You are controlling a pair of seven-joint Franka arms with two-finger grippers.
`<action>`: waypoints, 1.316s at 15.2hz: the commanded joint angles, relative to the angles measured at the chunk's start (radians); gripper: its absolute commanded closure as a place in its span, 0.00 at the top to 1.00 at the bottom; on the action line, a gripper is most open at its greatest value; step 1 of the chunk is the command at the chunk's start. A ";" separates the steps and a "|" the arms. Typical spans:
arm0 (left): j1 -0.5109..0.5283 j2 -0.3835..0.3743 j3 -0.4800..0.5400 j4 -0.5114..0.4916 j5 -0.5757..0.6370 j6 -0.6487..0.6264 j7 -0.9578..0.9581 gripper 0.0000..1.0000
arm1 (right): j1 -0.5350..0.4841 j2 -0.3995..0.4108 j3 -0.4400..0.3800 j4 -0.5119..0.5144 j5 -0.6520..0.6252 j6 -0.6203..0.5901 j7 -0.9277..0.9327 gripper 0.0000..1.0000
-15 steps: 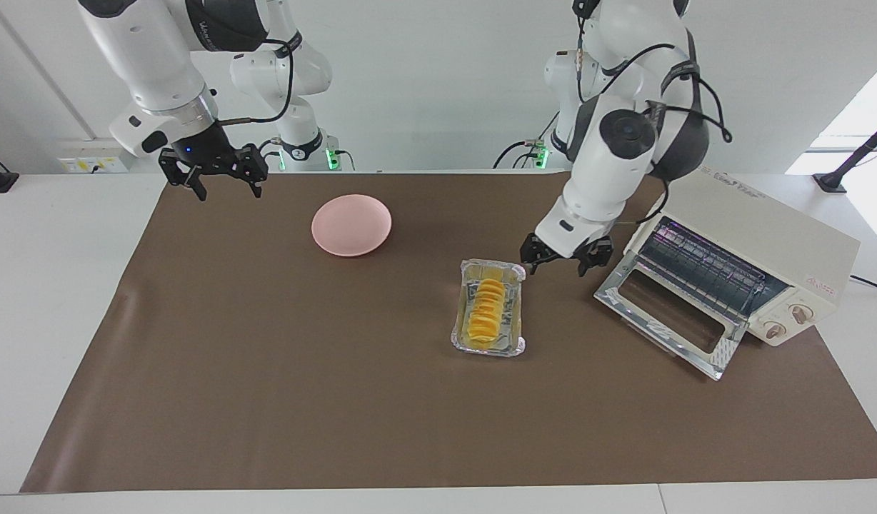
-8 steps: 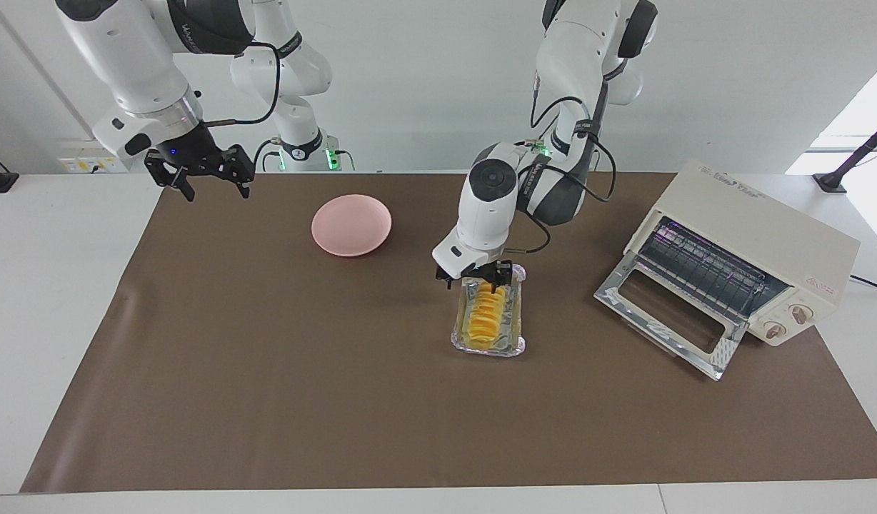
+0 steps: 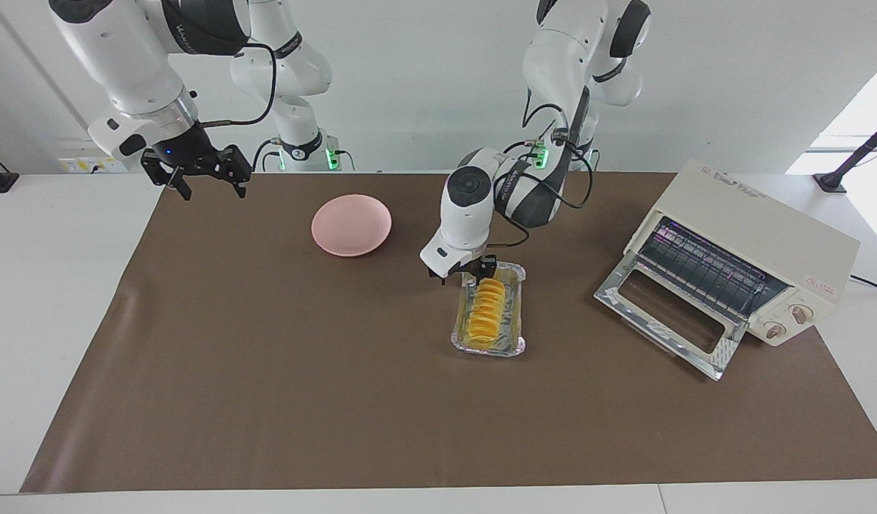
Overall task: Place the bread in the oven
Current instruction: 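Grasp the foil tray with the left gripper and lift it, then carry the foil tray into the open oven with the left gripper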
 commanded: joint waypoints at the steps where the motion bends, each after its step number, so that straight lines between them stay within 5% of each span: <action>1: -0.014 -0.023 0.014 -0.047 0.011 0.037 -0.022 0.48 | -0.017 0.002 0.014 0.002 -0.015 -0.011 0.044 1.00; 3: -0.010 -0.023 0.014 -0.044 0.011 0.025 -0.020 0.05 | -0.017 0.000 0.014 -0.001 -0.015 -0.009 0.044 1.00; 4: -0.006 -0.024 0.014 -0.049 0.011 0.015 -0.022 0.00 | -0.017 0.000 0.014 -0.001 -0.015 -0.011 0.044 1.00; 9: 0.039 -0.024 0.015 -0.029 -0.007 -0.038 -0.046 0.00 | -0.017 -0.003 0.016 -0.001 -0.015 -0.014 0.039 1.00; 13: 0.051 -0.018 0.050 0.096 -0.024 -0.176 -0.057 0.00 | -0.013 -0.003 0.016 -0.001 -0.015 -0.014 0.039 1.00; 20: 0.043 -0.052 0.234 0.190 0.025 -0.281 -0.071 0.00 | -0.014 -0.003 0.016 -0.001 -0.015 -0.014 0.039 1.00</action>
